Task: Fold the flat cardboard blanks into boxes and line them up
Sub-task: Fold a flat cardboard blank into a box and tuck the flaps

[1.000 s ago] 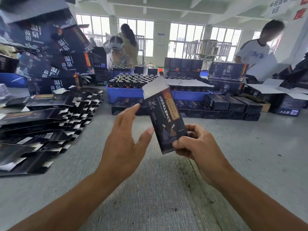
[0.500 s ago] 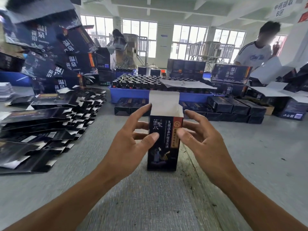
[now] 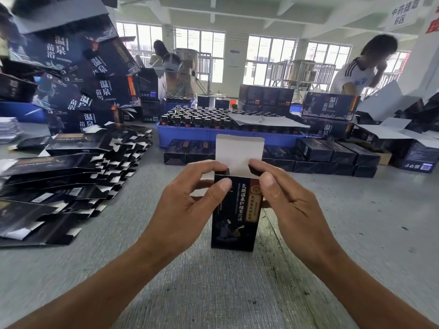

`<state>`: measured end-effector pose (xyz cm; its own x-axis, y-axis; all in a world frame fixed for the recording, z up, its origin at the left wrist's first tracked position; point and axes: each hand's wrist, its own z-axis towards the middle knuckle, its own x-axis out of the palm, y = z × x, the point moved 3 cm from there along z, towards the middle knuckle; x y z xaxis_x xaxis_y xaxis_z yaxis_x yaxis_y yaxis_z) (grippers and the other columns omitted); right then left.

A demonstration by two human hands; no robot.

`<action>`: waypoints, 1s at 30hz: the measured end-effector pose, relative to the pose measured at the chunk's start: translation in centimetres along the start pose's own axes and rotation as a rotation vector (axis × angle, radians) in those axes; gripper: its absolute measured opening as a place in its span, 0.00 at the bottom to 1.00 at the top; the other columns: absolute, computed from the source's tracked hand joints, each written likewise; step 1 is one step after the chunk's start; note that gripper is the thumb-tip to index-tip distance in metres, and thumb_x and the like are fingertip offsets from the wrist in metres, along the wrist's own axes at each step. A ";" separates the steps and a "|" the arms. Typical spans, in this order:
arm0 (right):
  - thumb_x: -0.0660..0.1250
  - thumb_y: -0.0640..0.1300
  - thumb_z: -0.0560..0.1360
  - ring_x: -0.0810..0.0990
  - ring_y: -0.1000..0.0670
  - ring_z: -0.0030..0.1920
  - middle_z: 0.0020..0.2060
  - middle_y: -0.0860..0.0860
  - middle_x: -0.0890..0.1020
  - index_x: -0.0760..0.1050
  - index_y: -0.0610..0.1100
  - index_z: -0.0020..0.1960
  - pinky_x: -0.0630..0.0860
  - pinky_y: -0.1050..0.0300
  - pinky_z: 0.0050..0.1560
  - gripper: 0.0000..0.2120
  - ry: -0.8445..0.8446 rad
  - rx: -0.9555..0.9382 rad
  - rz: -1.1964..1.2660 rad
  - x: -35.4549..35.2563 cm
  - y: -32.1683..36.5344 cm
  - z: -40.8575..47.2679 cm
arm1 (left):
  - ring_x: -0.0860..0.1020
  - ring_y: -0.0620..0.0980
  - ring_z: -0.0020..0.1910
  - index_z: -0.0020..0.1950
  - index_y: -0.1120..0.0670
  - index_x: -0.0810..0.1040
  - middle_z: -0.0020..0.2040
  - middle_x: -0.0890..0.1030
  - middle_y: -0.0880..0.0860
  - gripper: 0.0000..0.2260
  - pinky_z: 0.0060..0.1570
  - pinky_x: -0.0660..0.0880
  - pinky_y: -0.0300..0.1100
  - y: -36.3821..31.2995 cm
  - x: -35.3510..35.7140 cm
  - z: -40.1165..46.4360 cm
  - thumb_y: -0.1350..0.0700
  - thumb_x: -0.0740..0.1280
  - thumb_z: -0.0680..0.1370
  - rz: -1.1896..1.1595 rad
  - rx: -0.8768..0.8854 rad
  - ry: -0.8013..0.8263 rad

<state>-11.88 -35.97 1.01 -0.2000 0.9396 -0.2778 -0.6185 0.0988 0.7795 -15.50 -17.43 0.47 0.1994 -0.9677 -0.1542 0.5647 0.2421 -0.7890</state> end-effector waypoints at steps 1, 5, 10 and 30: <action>0.59 0.59 0.81 0.75 0.65 0.65 0.63 0.66 0.78 0.77 0.62 0.67 0.71 0.74 0.59 0.17 -0.014 -0.009 0.003 0.0 0.1 0.0 | 0.79 0.43 0.60 0.59 0.40 0.79 0.64 0.79 0.42 0.10 0.45 0.78 0.31 -0.2 0.0 0.0 0.47 0.67 0.78 0.013 0.010 -0.006; 0.63 0.54 0.77 0.75 0.66 0.64 0.62 0.69 0.77 0.79 0.57 0.60 0.74 0.73 0.56 0.13 -0.090 -0.049 0.060 -0.2 0.7 0.2 | 0.80 0.41 0.59 0.58 0.43 0.80 0.63 0.78 0.38 0.09 0.44 0.78 0.29 -0.6 0.4 -0.1 0.49 0.67 0.78 0.008 0.049 -0.013; 0.67 0.52 0.75 0.81 0.59 0.58 0.58 0.62 0.81 0.71 0.59 0.63 0.78 0.68 0.52 0.18 -0.141 -0.045 0.163 -0.3 1.1 0.2 | 0.80 0.41 0.59 0.58 0.44 0.79 0.61 0.78 0.37 0.09 0.45 0.77 0.28 -0.7 0.3 0.0 0.50 0.68 0.78 0.014 0.052 -0.010; 0.69 0.45 0.77 0.84 0.58 0.52 0.53 0.61 0.84 0.81 0.52 0.54 0.78 0.69 0.48 0.07 -0.192 -0.050 0.124 -0.4 1.4 0.1 | 0.83 0.45 0.55 0.60 0.45 0.81 0.54 0.85 0.44 0.09 0.50 0.78 0.33 -1.4 0.7 -0.4 0.52 0.66 0.81 -0.080 0.074 -0.087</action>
<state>-12.63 -36.14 2.26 -0.1316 0.9891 -0.0658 -0.6359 -0.0333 0.7711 -16.45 -18.47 1.23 0.2182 -0.9752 -0.0377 0.6385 0.1718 -0.7502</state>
